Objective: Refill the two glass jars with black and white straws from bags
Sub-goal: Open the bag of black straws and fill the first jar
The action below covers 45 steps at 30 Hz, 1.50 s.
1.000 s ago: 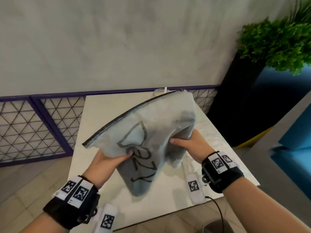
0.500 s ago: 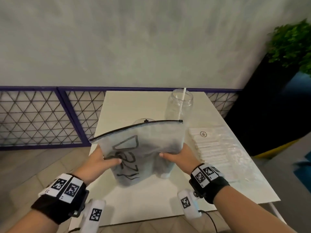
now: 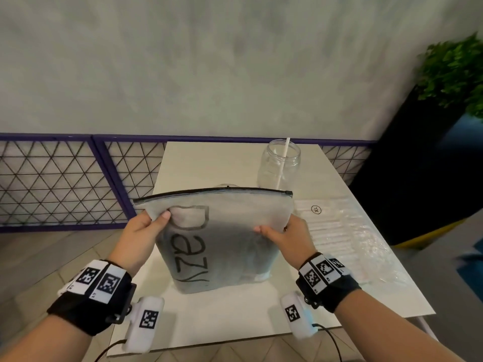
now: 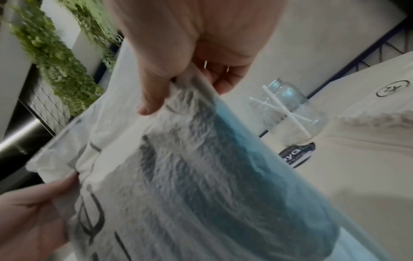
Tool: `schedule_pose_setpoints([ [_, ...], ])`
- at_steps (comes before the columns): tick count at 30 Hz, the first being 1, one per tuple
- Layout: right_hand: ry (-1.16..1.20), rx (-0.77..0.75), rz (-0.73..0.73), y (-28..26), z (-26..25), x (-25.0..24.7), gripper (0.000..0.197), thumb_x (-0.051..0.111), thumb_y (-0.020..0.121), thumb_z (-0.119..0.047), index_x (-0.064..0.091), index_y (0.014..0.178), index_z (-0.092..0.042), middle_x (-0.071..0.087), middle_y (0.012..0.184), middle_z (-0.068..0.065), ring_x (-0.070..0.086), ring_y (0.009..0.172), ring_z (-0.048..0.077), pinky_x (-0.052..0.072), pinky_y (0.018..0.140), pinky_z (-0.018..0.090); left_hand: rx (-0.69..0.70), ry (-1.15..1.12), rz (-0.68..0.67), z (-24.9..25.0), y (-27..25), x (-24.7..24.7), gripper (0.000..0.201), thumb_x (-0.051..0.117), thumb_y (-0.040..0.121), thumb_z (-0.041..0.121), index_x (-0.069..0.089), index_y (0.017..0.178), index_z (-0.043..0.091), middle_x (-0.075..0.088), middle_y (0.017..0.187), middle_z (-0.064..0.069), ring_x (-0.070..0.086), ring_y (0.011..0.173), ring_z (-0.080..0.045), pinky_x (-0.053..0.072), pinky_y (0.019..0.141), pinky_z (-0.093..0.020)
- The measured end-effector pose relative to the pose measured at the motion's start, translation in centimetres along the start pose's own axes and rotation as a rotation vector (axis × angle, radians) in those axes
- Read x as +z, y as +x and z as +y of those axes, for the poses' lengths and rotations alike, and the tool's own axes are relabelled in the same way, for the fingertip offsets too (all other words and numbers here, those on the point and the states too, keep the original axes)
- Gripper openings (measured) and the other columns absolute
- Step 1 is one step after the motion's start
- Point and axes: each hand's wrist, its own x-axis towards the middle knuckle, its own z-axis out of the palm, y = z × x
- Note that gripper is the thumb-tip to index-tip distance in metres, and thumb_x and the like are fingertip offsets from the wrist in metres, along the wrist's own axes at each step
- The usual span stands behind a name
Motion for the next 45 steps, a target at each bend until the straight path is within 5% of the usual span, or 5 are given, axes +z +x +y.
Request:
schedule_pose_setpoints([
  [14, -0.083, -0.01, -0.083, 0.7, 0.6, -0.2, 0.04, 0.081, 0.072, -0.022, 0.067, 0.109, -0.018, 0.071, 0.101, -0.011, 0.063, 0.096, -0.002, 0.049, 0.082, 0.015, 0.043, 0.078, 0.029, 1.6, 0.7, -1.0, 0.024, 0.05, 0.096, 0.015, 0.065, 0.08, 0.021, 0.069, 0.087, -0.001, 0.062, 0.094, -0.033, 0.044, 0.095, -0.049],
  [21, -0.2, -0.013, -0.144, 0.4, 1.3, -0.4, 0.045, 0.08, 0.074, -0.021, 0.063, 0.116, -0.014, 0.069, 0.104, -0.006, 0.062, 0.098, 0.007, 0.048, 0.086, 0.019, 0.268, 0.416, -0.026, 5.5, 0.2, -1.3, 0.058, 0.053, 0.085, -0.003, 0.044, 0.118, 0.044, 0.052, 0.124, 0.016, 0.048, 0.117, -0.005, 0.042, 0.099, -0.034],
  [29, -0.167, -0.039, -0.221, 0.1, 0.1, -0.5, 0.031, 0.081, 0.073, -0.017, 0.068, 0.1, -0.011, 0.071, 0.094, 0.003, 0.064, 0.088, 0.011, 0.049, 0.078, 0.02, 0.545, 1.303, -0.336, 8.1, -0.2, 7.3, 0.068, 0.05, 0.083, 0.064, 0.024, 0.141, 0.04, 0.034, 0.148, 0.015, 0.022, 0.142, -0.014, 0.002, 0.117, -0.055],
  [35, 0.201, -0.015, -0.017, 0.4, -2.5, -3.5, 0.032, 0.075, 0.075, -0.042, 0.067, 0.091, -0.015, 0.069, 0.087, 0.01, 0.063, 0.084, 0.017, 0.05, 0.081, 0.04, 0.602, 1.098, -0.3, 8.3, 1.2, 9.3, 0.006, 0.053, 0.09, 0.037, 0.056, 0.095, 0.038, 0.059, 0.098, 0.017, 0.054, 0.097, -0.009, 0.029, 0.108, -0.041],
  [45, 0.395, -0.033, -0.078, 0.8, -5.9, -4.5, 0.003, 0.062, 0.089, -0.006, 0.061, 0.088, -0.003, 0.061, 0.083, 0.009, 0.058, 0.079, 0.017, 0.051, 0.075, 0.032, 0.62, 0.748, -0.517, 10.0, 0.9, 12.5, 0.043, 0.048, 0.082, 0.06, 0.059, 0.113, 0.031, 0.063, 0.106, 0.014, 0.058, 0.097, -0.004, 0.047, 0.088, -0.029],
])
